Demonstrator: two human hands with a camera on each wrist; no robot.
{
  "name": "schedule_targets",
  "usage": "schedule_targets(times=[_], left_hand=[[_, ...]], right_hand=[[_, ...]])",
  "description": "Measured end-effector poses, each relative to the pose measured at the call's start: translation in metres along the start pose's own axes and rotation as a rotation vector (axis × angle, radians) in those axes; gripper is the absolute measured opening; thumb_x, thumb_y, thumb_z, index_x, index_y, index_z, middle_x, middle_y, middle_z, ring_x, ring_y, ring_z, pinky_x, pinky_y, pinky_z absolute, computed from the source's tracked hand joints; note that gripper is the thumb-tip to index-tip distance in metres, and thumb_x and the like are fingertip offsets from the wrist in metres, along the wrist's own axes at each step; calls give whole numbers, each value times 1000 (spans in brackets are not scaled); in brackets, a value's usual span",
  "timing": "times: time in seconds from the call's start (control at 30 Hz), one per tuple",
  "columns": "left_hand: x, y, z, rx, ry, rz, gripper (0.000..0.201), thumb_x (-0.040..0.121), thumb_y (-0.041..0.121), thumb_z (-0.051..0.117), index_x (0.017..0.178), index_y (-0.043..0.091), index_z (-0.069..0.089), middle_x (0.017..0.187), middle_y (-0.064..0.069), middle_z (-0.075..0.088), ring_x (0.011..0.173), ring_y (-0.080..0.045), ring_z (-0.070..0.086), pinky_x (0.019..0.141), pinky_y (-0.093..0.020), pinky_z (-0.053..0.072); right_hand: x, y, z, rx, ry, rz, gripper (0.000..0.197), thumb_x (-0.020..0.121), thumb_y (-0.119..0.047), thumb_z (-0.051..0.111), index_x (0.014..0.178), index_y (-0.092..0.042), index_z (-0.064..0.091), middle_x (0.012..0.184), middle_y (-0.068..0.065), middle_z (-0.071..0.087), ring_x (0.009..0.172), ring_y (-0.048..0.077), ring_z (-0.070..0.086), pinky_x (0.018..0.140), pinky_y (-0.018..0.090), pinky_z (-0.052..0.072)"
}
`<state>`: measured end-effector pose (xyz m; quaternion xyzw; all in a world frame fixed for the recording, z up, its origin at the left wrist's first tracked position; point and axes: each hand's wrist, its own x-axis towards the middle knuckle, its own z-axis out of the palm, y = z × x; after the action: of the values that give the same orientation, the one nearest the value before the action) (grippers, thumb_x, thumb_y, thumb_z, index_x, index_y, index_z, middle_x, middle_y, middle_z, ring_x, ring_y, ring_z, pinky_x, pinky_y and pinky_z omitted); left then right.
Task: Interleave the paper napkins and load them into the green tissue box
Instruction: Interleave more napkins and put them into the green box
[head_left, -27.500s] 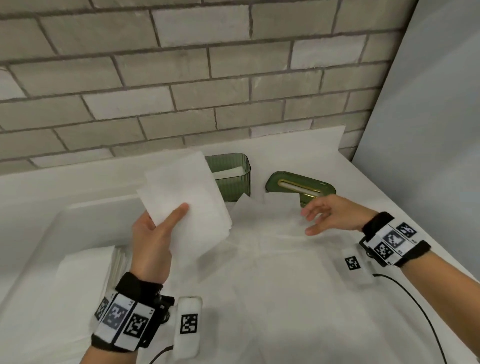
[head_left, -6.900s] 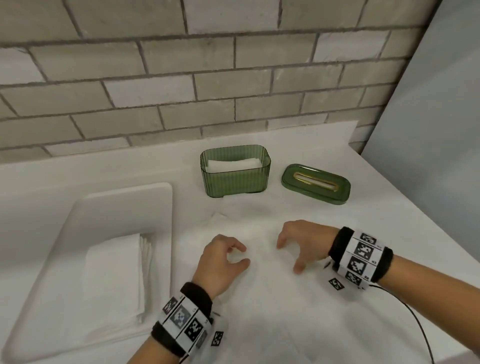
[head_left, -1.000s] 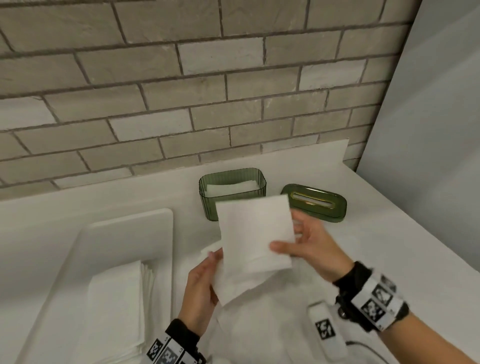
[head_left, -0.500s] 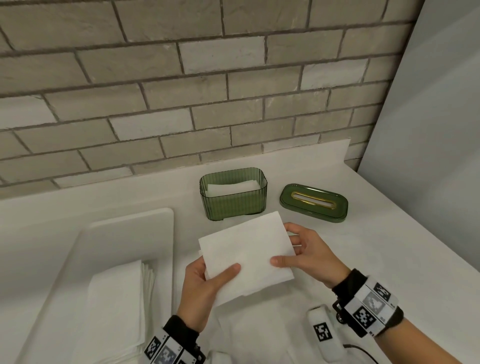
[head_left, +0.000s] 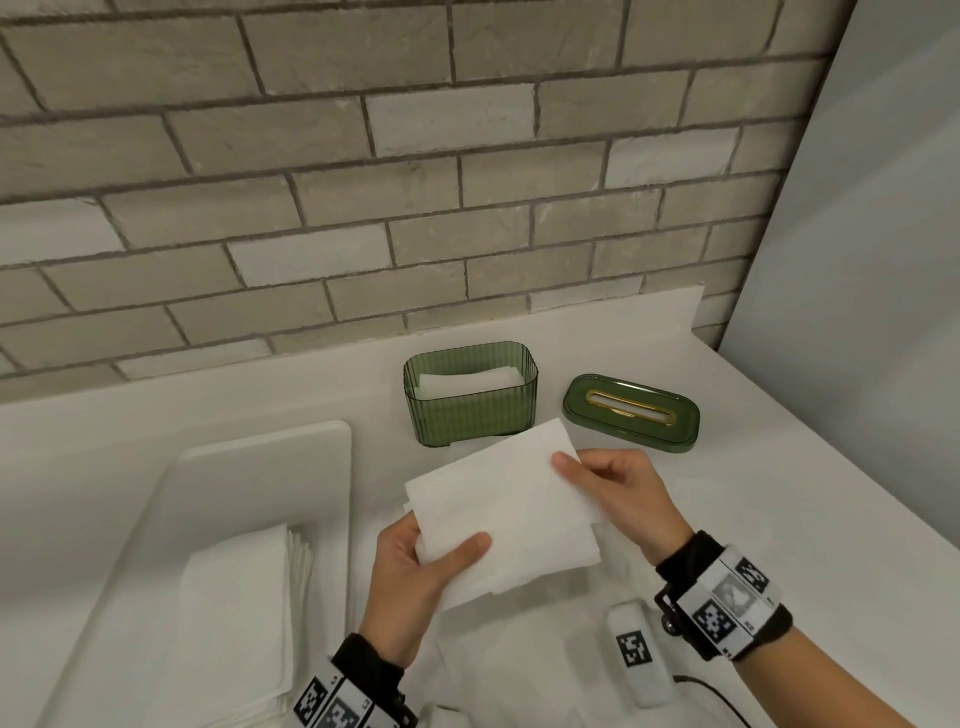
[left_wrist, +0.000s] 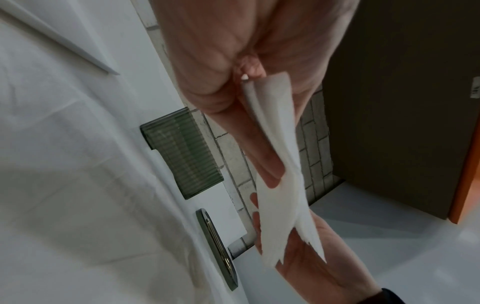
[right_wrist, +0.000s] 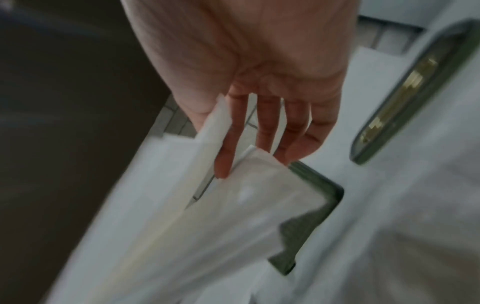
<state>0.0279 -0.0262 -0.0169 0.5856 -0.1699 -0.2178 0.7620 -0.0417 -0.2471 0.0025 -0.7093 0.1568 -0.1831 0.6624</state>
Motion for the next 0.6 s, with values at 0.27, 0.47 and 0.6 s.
schedule_targets(times=[0.27, 0.47, 0.6], left_hand=[[-5, 2, -1, 95, -43, 51, 74, 40, 17, 93, 110, 12, 71, 107, -3, 77, 101, -17, 72, 79, -29, 58], [0, 7, -9, 104, -41, 97, 76, 40, 17, 93, 112, 12, 70, 112, -3, 75, 106, -17, 70, 80, -28, 58], [-1, 9, -13, 91, -53, 96, 73, 38, 15, 93, 108, 13, 73, 110, -5, 75, 105, -19, 70, 80, -31, 59]], right_hand=[[9, -4, -2, -184, 19, -66, 25, 82, -28, 75, 72, -5, 77, 59, 10, 59, 54, 9, 45, 56, 23, 37], [14, -23, 1, 69, 127, -52, 15, 73, -6, 81, 78, 3, 70, 62, 12, 63, 45, 12, 50, 47, 21, 43], [21, -30, -3, 82, 185, -95, 16, 68, -4, 84, 74, -3, 69, 64, 11, 66, 60, 15, 60, 65, 18, 50]])
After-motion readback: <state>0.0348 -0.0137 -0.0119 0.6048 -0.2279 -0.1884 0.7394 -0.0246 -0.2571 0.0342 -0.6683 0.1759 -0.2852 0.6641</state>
